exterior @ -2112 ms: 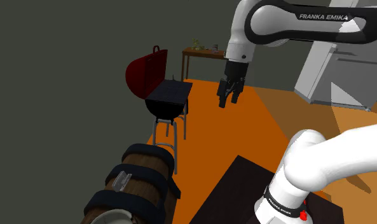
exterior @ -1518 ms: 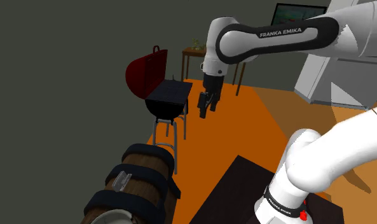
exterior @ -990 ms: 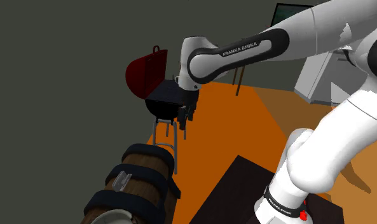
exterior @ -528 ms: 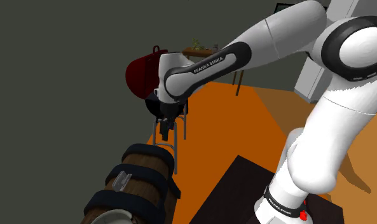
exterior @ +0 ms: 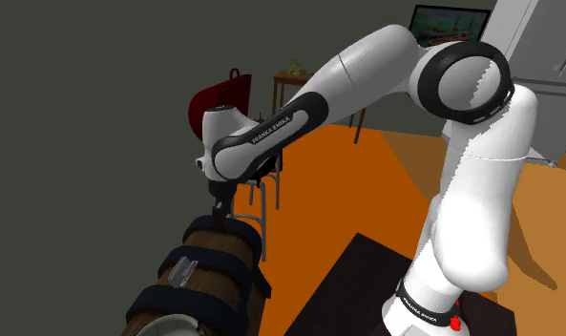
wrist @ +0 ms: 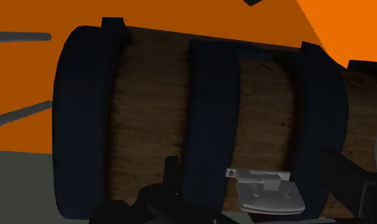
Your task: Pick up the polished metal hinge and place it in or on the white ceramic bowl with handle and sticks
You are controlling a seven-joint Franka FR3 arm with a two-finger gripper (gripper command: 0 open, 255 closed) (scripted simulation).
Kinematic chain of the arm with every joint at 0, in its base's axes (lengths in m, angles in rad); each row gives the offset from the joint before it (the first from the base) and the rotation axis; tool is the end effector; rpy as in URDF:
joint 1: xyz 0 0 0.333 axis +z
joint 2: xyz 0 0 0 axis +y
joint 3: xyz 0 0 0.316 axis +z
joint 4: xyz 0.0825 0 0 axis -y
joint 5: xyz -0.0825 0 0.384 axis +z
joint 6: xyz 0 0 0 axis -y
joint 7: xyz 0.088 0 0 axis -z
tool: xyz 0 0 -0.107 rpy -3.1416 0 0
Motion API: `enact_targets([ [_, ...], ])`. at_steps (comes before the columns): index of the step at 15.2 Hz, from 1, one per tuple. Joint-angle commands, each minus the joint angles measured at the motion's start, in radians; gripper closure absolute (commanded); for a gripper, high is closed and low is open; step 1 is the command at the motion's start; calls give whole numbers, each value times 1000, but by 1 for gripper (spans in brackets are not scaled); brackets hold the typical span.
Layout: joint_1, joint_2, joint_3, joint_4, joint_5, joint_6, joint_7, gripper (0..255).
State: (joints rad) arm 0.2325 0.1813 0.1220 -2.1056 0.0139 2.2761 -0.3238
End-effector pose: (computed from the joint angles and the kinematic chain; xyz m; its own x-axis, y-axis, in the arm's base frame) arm 0.5337 0.1967 0.3319 0.7855 0.6189 0.0011 0.6186 -0.7850 -0.0338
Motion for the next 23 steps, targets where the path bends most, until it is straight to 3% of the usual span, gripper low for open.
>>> enact_targets([
  [1, 15, 66, 11, 49, -20, 19, -15, 0],
  [11, 111, 379, 45, 313, -129, 69, -74, 0],
  [23, 119, 451, 34, 315, -143, 138, -65, 0],
])
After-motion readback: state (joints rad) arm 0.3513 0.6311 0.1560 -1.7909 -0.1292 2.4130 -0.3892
